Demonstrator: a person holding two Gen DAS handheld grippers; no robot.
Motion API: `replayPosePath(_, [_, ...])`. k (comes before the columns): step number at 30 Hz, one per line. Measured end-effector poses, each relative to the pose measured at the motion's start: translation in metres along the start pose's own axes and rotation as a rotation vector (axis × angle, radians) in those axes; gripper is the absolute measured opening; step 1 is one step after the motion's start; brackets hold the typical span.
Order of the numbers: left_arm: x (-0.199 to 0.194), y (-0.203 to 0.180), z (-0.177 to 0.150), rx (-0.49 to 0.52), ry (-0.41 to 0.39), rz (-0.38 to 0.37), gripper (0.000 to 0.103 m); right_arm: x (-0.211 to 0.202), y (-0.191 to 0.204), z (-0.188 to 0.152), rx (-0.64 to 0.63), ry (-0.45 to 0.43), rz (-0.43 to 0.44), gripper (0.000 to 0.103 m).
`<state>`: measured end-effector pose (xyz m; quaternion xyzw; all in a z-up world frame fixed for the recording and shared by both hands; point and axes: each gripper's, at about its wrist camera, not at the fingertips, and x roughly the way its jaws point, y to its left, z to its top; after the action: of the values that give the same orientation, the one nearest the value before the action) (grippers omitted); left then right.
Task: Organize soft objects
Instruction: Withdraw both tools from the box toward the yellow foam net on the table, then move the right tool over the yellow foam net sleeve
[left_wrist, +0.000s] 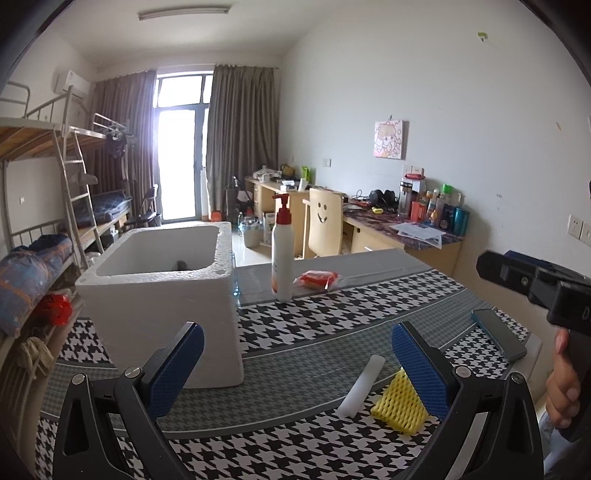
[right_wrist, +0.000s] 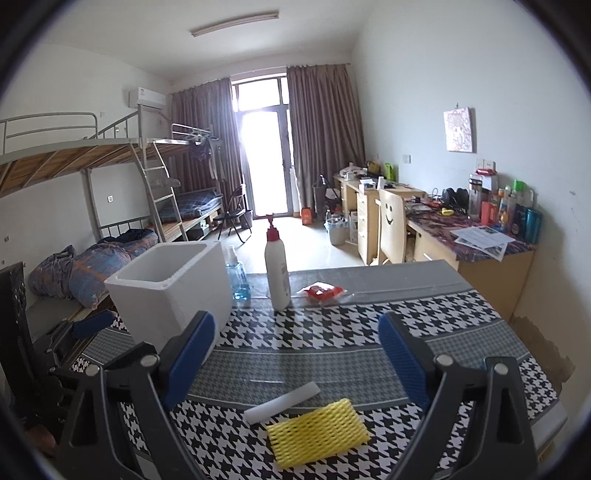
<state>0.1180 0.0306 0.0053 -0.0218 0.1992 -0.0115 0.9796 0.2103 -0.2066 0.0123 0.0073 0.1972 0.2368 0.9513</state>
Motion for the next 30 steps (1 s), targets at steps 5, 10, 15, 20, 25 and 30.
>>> replayPosePath(5, [0.005,-0.005,-0.003,0.014,0.017,-0.026,0.102,-0.001,-0.005,-0.012,-0.004,0.008,-0.014,0.093])
replayPosePath(10, [0.013,-0.008,-0.004,0.014,0.041,-0.052,0.102,0.000,-0.011,-0.022,0.016,0.029,-0.028,0.093])
replayPosePath(15, [0.020,-0.010,-0.006,0.012,0.059,-0.054,0.102,-0.003,-0.017,-0.027,0.025,0.031,-0.040,0.093])
replayPosePath(20, [0.026,-0.015,-0.009,0.018,0.083,-0.064,0.102,-0.004,-0.019,-0.032,0.031,0.034,-0.058,0.093])
replayPosePath(25, [0.032,-0.017,-0.012,0.018,0.103,-0.072,0.102,-0.002,-0.026,-0.041,0.050,0.053,-0.066,0.093])
replayPosePath(30, [0.038,-0.020,-0.015,0.022,0.127,-0.081,0.102,0.000,-0.033,-0.049,0.066,0.073,-0.077,0.093])
